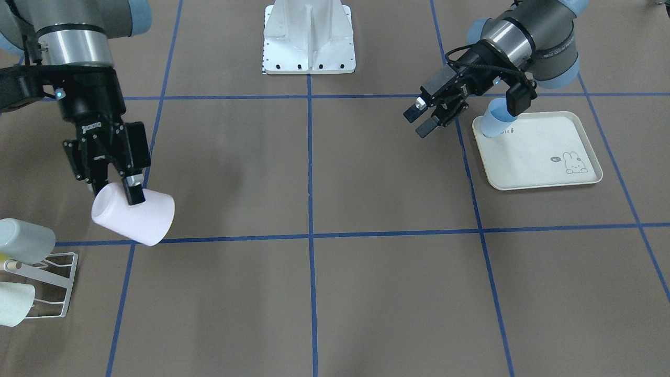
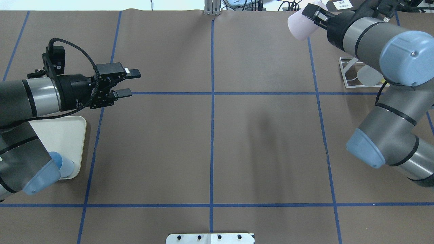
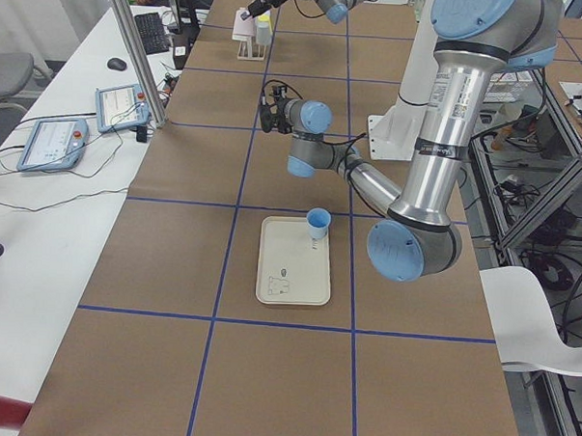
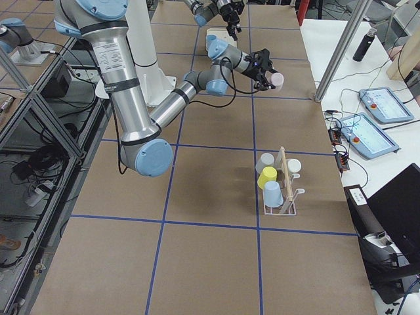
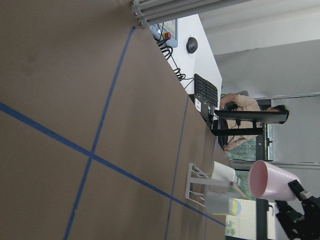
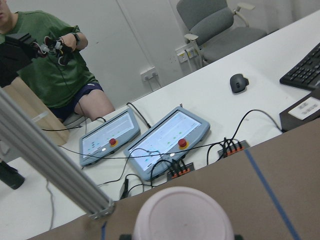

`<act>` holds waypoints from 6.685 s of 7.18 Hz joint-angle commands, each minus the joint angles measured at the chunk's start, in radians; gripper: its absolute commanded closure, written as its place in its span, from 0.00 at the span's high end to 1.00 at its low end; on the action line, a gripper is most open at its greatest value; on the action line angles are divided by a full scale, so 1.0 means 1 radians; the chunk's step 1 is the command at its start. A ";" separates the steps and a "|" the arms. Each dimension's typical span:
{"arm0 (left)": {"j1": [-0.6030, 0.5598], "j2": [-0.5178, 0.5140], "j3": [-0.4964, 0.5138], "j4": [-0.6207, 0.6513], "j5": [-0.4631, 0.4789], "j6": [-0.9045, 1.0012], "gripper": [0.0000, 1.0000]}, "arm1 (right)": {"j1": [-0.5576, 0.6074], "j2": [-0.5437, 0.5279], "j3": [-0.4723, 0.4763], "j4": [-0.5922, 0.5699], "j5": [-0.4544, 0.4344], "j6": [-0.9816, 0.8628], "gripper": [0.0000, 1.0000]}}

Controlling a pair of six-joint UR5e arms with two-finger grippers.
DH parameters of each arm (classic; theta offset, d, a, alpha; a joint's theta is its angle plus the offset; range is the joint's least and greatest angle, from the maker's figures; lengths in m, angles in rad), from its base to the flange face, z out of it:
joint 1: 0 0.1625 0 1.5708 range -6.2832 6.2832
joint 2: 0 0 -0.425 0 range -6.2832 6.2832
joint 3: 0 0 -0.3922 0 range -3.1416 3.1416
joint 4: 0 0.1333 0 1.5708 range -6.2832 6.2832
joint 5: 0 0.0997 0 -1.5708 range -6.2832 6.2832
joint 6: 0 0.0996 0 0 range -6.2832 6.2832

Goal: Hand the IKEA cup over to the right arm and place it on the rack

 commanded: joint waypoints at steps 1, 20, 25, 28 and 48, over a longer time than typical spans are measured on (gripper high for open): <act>-0.031 0.041 0.000 0.071 -0.004 0.115 0.89 | 0.175 0.000 -0.130 -0.002 0.061 -0.206 0.07; -0.076 0.055 -0.011 0.110 0.001 0.135 0.90 | 0.310 -0.132 -0.439 0.242 0.210 -0.410 0.10; -0.074 0.053 -0.008 0.110 0.002 0.133 0.91 | 0.310 -0.152 -0.442 0.242 0.207 -0.412 0.10; -0.074 0.053 -0.008 0.108 0.002 0.133 0.91 | 0.308 -0.149 -0.462 0.242 0.205 -0.410 0.72; 0.022 0.512 -0.086 0.387 -0.342 0.655 0.00 | 0.224 -0.273 -0.095 0.242 0.535 -0.119 0.98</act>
